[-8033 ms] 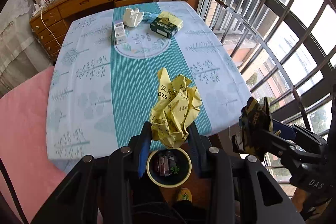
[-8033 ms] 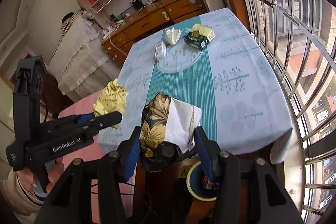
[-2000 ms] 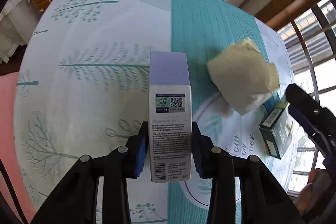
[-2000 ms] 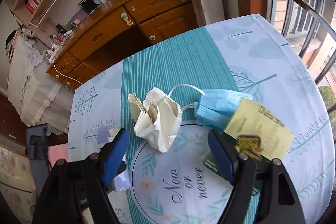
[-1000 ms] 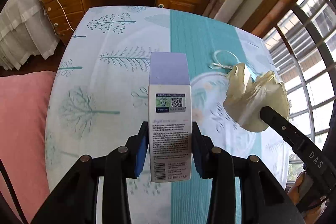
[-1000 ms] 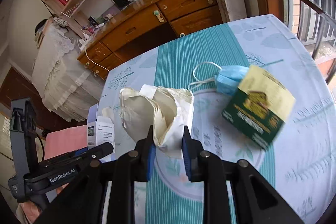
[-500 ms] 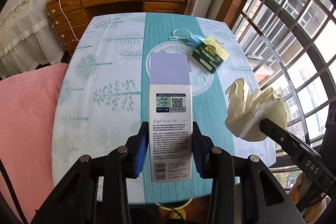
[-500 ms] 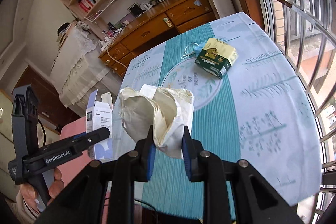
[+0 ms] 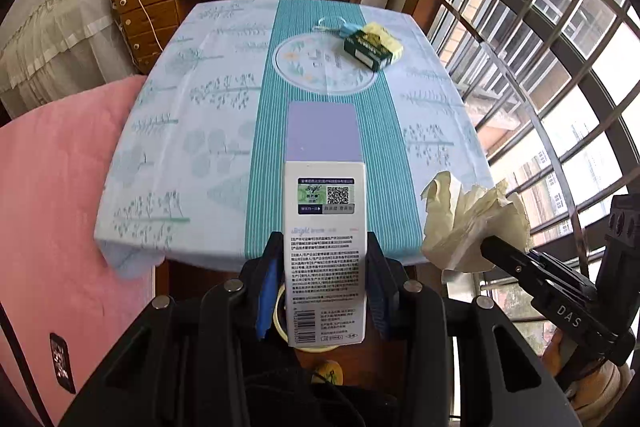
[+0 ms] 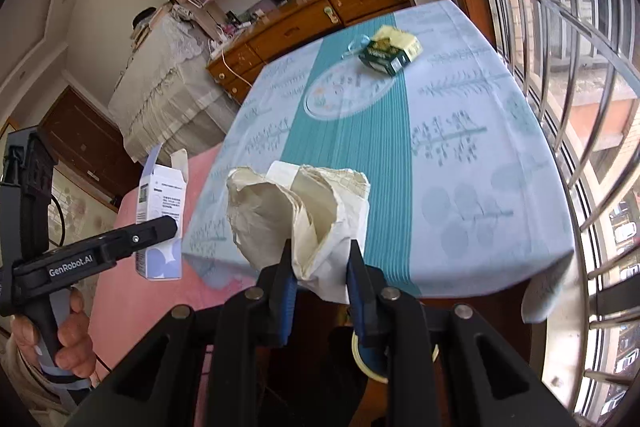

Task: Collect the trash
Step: 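Carry the white box and tissue over the floor bin and open both tools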

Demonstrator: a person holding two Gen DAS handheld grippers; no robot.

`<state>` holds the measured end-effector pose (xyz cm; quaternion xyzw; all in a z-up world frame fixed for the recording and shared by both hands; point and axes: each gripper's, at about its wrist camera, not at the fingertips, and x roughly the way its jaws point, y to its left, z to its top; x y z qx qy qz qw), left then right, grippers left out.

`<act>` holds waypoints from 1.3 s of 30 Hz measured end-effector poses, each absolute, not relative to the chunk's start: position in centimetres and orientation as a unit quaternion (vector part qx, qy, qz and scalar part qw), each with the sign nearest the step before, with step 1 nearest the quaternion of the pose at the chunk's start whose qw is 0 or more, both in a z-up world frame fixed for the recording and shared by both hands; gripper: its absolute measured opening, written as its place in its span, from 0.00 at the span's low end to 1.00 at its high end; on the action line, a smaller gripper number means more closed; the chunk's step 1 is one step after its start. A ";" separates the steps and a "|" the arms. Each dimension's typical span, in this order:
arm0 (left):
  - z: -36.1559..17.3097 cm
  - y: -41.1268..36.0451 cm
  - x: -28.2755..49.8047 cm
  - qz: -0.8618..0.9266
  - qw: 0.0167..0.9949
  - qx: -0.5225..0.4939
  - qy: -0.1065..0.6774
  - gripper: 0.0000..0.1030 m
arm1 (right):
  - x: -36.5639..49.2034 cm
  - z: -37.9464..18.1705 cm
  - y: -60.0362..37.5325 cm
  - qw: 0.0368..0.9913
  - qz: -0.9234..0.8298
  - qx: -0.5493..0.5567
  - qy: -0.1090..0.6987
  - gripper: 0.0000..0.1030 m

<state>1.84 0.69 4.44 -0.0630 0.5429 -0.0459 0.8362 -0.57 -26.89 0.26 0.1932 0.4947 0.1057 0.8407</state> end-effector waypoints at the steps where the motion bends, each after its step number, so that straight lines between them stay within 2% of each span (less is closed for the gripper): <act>1: 4.2 0.6 1.2 -0.047 0.834 -0.063 0.546 0.35 | -1.1 -0.1 -26.9 0.838 0.105 0.194 0.500 0.22; 8: 2.4 -0.1 -1.5 -0.048 0.818 -0.042 0.572 0.36 | -3.5 -3.5 -27.0 0.805 0.090 0.214 0.546 0.22; 15: -3.3 -1.1 -2.6 -0.052 0.790 -0.011 0.611 0.36 | -4.7 -8.3 -26.1 0.784 0.059 0.209 0.582 0.22; 20: -9.5 -2.3 -3.1 -0.067 0.767 0.016 0.638 0.36 | -5.5 -13.0 -25.1 0.777 0.026 0.183 0.602 0.22; 26: -18.0 -3.4 -3.1 -0.066 0.745 0.037 0.663 0.36 | -6.7 -21.3 -24.5 0.756 -0.011 0.161 0.634 0.22; 33: -28.3 -3.8 -3.2 -0.062 0.710 0.030 0.700 0.37 | -8.4 -30.1 -25.0 0.727 -0.039 0.151 0.669 0.22; 39: -34.6 -3.3 -2.3 -0.049 0.700 0.021 0.712 0.37 | -8.9 -36.2 -25.7 0.709 -0.052 0.149 0.687 0.22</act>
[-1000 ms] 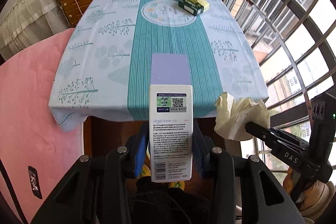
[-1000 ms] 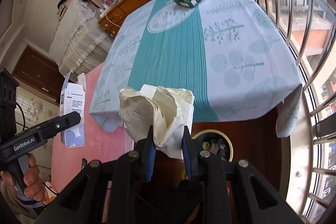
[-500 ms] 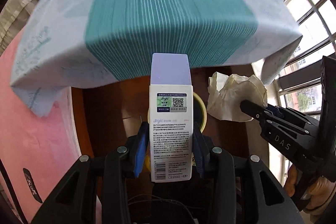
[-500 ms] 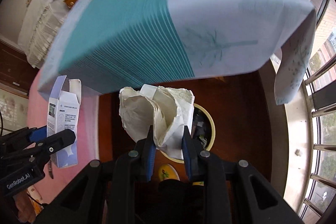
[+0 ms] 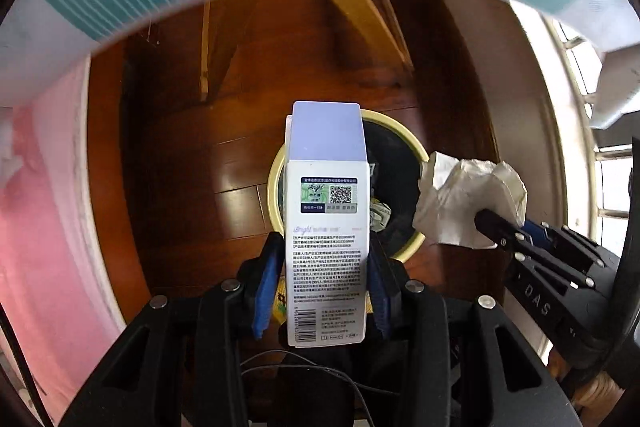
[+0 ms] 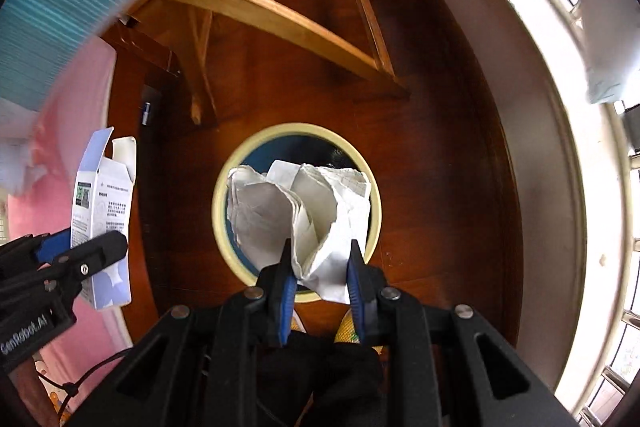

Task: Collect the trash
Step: 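Carry the white box and tissue over the floor bin and open both tools, then raise both tools back toward the table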

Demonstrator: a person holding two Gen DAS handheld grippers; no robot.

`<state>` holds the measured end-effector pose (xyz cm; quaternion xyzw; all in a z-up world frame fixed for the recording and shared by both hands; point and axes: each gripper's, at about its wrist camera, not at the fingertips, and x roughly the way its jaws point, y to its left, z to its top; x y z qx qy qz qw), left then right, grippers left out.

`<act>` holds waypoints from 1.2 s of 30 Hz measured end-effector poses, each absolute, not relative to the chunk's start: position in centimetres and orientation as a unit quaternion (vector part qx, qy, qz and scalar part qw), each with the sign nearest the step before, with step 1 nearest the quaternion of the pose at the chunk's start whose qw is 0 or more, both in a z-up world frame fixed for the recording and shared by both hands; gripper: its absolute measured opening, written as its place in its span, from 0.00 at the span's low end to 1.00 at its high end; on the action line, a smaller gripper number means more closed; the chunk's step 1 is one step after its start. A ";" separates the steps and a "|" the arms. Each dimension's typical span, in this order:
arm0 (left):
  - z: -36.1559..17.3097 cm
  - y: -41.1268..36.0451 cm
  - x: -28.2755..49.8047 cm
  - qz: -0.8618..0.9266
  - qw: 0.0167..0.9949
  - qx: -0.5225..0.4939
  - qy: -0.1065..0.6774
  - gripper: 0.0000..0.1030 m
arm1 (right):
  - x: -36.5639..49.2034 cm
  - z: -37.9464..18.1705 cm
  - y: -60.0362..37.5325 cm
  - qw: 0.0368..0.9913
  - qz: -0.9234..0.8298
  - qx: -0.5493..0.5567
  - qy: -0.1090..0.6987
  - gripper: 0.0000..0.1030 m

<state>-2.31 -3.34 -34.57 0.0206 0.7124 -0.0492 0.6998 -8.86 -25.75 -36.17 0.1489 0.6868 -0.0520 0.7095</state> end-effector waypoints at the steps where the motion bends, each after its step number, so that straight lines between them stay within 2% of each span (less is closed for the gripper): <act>1: -35.4 -3.3 -2.1 -0.048 0.702 0.018 0.711 0.37 | -8.7 -36.9 -25.8 0.708 -0.052 0.147 0.688 0.22; 5: -37.8 -3.5 -1.3 -0.047 0.706 0.012 0.707 0.40 | -8.0 -39.6 -25.5 0.704 -0.044 0.147 0.694 0.23; 7: -38.5 -3.4 -1.1 -0.040 0.706 0.015 0.707 0.57 | -7.6 -41.0 -25.4 0.697 -0.034 0.152 0.700 0.26; 8: -38.7 -3.1 -1.2 -0.035 0.706 0.016 0.707 0.71 | -7.4 -41.2 -25.0 0.695 -0.035 0.151 0.702 0.27; 9: -38.8 -3.0 -1.2 -0.031 0.708 0.016 0.706 0.76 | -7.2 -41.6 -25.1 0.693 -0.037 0.155 0.703 0.28; 11: -38.8 -2.6 -1.2 -0.025 0.710 0.018 0.703 0.76 | -6.9 -41.9 -25.0 0.695 -0.040 0.163 0.700 0.36; 22: -34.4 -1.0 -2.7 -0.002 0.734 0.017 0.679 0.76 | -7.3 -38.8 -24.7 0.706 -0.039 0.176 0.684 0.37; 30: -26.9 -1.1 -2.9 -0.008 0.748 0.010 0.663 0.76 | -7.0 -32.0 -24.3 0.717 -0.049 0.192 0.668 0.38; 36: -18.3 -1.1 -2.4 -0.037 0.772 0.016 0.635 0.76 | -7.1 -24.9 -23.3 0.727 -0.052 0.192 0.658 0.38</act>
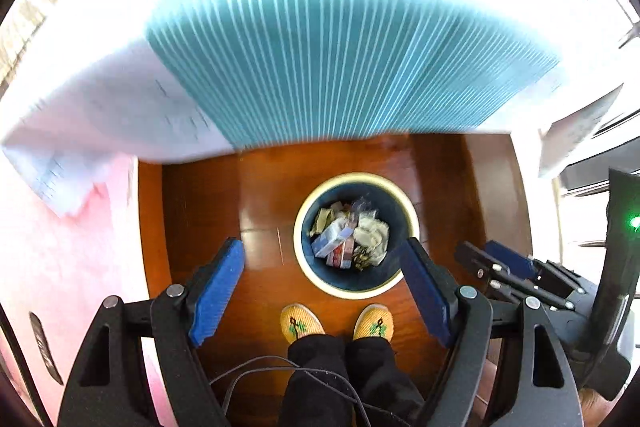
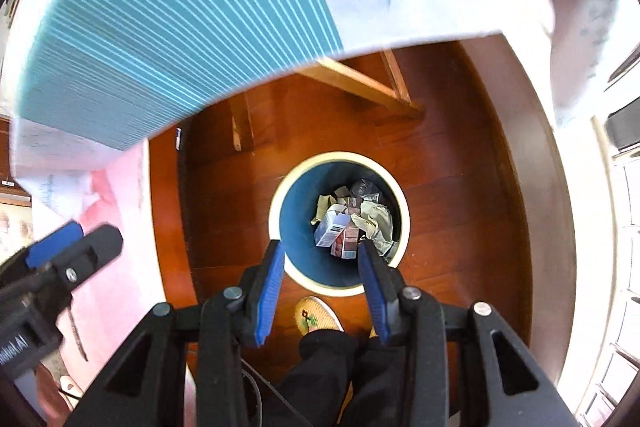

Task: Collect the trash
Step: 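Raise both tools back toward the table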

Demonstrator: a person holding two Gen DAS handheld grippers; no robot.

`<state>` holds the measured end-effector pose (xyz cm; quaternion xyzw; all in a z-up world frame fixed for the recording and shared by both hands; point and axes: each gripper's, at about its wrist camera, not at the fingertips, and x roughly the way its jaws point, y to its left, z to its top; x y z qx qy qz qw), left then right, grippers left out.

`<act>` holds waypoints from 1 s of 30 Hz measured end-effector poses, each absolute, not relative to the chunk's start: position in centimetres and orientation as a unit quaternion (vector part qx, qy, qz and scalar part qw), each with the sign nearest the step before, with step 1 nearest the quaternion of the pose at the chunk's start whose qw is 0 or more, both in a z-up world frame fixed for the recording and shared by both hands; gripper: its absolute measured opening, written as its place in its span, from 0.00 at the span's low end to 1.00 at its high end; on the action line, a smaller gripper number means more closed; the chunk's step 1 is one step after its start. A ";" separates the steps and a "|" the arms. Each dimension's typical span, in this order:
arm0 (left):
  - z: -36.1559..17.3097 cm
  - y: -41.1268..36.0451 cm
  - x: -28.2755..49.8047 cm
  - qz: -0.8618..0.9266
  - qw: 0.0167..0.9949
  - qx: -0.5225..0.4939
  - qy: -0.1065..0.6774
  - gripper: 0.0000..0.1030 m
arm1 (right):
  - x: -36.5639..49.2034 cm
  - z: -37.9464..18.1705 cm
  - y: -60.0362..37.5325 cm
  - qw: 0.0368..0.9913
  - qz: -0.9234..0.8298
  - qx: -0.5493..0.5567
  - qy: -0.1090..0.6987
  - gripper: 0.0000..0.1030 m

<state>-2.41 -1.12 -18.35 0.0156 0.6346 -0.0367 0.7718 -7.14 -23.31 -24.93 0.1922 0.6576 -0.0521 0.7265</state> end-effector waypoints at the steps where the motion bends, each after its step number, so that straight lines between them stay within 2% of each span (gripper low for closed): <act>1: -17.1 -1.0 -2.3 -0.041 0.776 0.015 0.629 0.76 | -7.2 -23.7 -23.3 0.729 -0.054 0.194 0.654 0.38; 9: -6.0 0.4 -1.0 -0.080 0.815 0.019 0.574 0.76 | -6.6 -14.1 -22.6 0.754 -0.063 0.205 0.622 0.38; 14: -1.0 1.4 -0.2 -0.100 0.832 0.028 0.545 0.76 | -5.4 -8.3 -22.1 0.779 -0.063 0.207 0.589 0.38; 23: 5.1 2.9 2.4 -0.139 0.858 0.030 0.494 0.76 | -2.6 0.4 -21.1 0.831 -0.072 0.206 0.513 0.38; 30: 8.1 3.6 4.2 -0.143 0.876 0.024 0.460 0.76 | -0.6 4.5 -20.9 0.852 -0.068 0.210 0.475 0.39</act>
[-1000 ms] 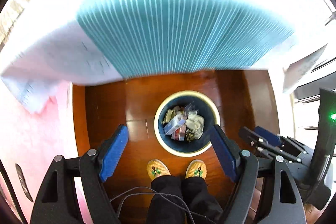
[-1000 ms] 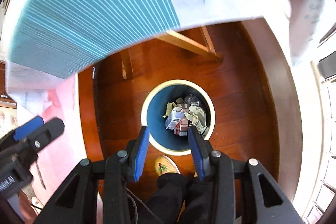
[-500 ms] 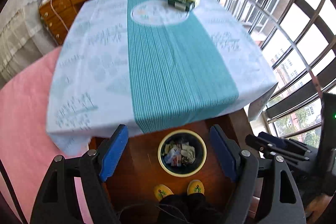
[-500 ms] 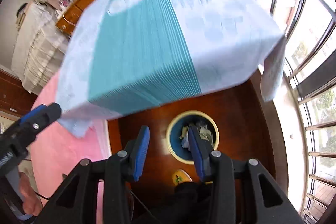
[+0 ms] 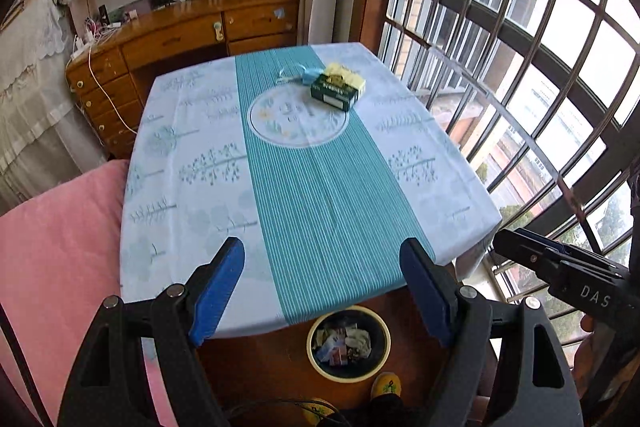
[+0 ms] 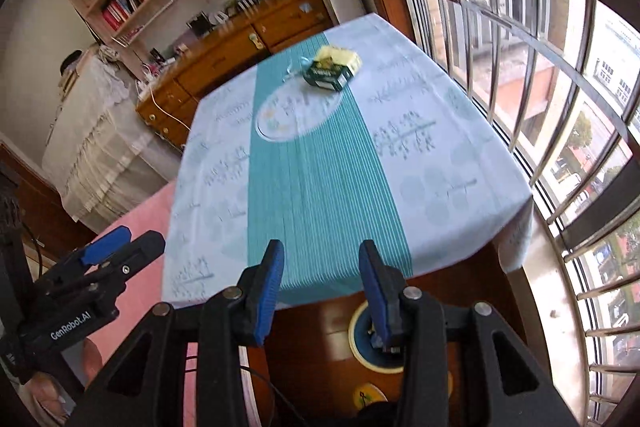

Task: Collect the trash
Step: 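Raise both tools back toward the table, then grasp the green chocolate box with the right tool while the left tool grasps the blue mask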

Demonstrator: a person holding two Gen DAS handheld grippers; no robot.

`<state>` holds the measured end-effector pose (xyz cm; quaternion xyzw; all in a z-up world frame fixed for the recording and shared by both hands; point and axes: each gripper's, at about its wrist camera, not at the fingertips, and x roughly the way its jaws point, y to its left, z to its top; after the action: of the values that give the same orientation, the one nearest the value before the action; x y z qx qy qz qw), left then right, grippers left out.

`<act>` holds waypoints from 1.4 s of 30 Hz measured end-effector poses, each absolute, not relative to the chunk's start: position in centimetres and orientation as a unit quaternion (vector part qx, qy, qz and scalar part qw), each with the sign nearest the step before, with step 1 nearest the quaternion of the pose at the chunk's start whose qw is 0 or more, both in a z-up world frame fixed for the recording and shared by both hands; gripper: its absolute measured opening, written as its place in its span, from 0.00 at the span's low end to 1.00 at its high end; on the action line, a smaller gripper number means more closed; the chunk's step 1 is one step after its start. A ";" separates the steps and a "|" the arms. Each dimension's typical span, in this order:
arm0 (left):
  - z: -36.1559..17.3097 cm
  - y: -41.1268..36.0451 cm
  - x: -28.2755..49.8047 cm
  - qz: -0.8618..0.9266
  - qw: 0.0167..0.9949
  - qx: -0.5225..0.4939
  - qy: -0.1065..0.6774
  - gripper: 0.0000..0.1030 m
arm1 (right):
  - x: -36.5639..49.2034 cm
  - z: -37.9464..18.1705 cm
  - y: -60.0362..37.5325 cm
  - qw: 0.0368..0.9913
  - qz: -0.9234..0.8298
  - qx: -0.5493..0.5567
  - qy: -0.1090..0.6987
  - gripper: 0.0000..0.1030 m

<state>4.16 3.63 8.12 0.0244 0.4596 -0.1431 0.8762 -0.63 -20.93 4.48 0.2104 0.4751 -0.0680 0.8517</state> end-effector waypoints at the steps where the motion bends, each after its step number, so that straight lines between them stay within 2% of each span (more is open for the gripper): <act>1: 8.3 3.7 4.4 -0.141 0.878 0.025 0.457 0.76 | -0.3 4.7 -21.0 0.854 -0.065 0.211 0.472 0.40; 8: 8.5 2.7 7.6 -0.119 0.879 0.037 0.459 0.76 | 3.9 5.2 -22.8 0.856 -0.036 0.224 0.464 0.48; 16: 7.2 -0.3 15.3 -0.053 0.880 0.032 0.470 0.75 | 13.8 2.8 -28.5 0.842 0.032 0.234 0.485 0.49; 22: 4.0 -3.6 24.1 -0.005 0.860 0.009 0.511 0.73 | 23.4 -2.1 -33.9 0.810 0.091 0.239 0.528 0.49; 29: -1.4 -6.5 33.1 0.042 0.834 -0.007 0.551 0.63 | 32.8 -9.4 -38.3 0.771 0.121 0.244 0.576 0.49; 33: -4.3 -6.9 37.1 0.055 0.822 -0.013 0.566 0.56 | 36.3 -12.8 -39.6 0.751 0.129 0.266 0.590 0.49; 42: -7.8 -6.3 42.1 0.073 0.811 -0.038 0.579 0.54 | 39.6 -16.4 -41.3 0.727 0.152 0.329 0.583 0.50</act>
<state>42.08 -6.34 -7.84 -0.0378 0.5789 0.0729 0.8112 39.65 -41.33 -16.38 0.3287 0.5833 0.1519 0.7271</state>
